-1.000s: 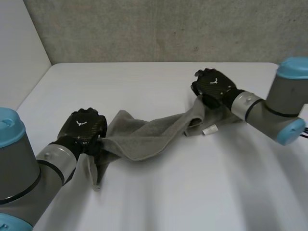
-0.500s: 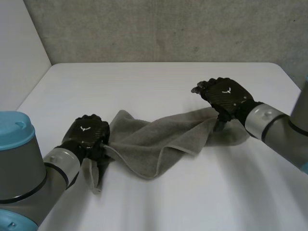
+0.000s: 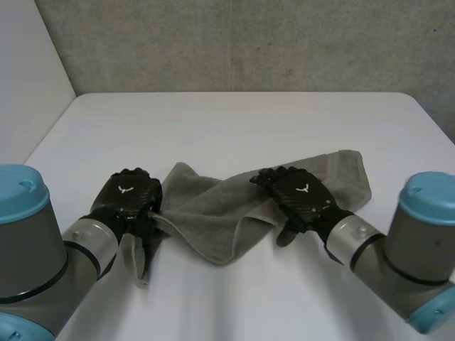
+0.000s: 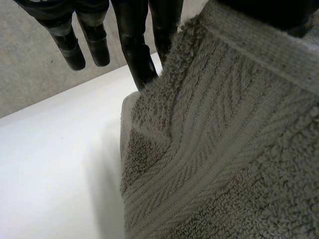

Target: Fold the towel.

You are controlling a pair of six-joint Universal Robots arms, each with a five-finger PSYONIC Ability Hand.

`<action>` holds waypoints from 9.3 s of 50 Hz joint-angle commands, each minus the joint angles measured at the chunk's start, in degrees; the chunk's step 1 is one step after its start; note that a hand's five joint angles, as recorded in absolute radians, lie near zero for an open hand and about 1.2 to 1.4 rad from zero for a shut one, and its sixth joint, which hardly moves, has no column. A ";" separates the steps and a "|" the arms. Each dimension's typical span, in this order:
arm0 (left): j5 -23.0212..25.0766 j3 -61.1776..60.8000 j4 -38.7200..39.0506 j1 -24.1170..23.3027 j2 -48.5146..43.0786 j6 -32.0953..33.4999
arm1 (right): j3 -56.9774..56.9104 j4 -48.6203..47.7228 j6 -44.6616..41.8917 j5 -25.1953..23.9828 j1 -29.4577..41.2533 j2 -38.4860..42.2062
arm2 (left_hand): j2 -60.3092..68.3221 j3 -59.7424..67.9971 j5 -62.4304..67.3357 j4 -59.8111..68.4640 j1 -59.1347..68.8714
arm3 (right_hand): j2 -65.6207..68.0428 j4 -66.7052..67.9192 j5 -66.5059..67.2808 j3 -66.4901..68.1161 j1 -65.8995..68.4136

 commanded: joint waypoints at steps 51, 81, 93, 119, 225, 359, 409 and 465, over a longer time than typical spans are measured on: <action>0.33 -1.73 -0.27 2.82 4.29 -4.57 | 2.66 -4.08 -9.70 -0.15 -3.16 -2.19 | 11.80 -2.73 11.82 -3.09 11.91 | 65.93 -4.28 66.68 -2.57 66.62; 0.24 37.56 3.77 3.79 -9.69 2.99 | -62.03 24.87 -33.00 -0.87 -5.71 8.08 | 11.80 -2.73 11.82 -3.09 11.91 | 65.93 -4.28 66.68 -2.57 66.62; 2.78 36.26 19.86 4.22 3.68 -1.32 | -45.71 6.58 -11.01 -13.07 -6.84 -7.91 | 11.80 -2.73 11.82 -3.09 11.91 | 65.93 -4.28 66.68 -2.57 66.62; 8.24 -0.94 21.88 6.42 -11.97 10.20 | -4.29 12.74 -40.11 -20.91 -9.75 5.53 | 11.80 -2.73 11.82 -3.09 11.91 | 65.93 -4.28 66.68 -2.57 66.62; -6.53 -4.63 13.18 4.93 -3.79 4.75 | 7.40 -9.93 1.55 0.36 -8.43 3.16 | -32.41 -2.73 -32.40 -3.09 -32.31 | 20.91 -4.28 21.66 -2.57 21.60; 16.32 20.84 -25.06 15.65 -3.25 22.85 | -20.88 22.23 -22.78 -37.00 -34.63 -5.31 | 11.80 -2.73 11.82 -3.09 11.91 | 65.93 -4.28 66.68 -2.57 66.62; 15.89 41.95 -2.56 10.82 -34.03 22.85 | -43.13 13.01 -36.60 -12.21 -24.25 27.68 | 11.80 -2.73 11.82 -3.09 11.91 | 65.93 -4.28 66.68 -2.57 66.62; 10.17 8.30 2.01 6.95 -2.40 5.98 | -15.73 27.50 -25.33 -14.75 -31.98 1.67 | -57.64 -2.73 -57.63 -3.09 -57.54 | 14.31 -4.28 15.06 -2.57 15.00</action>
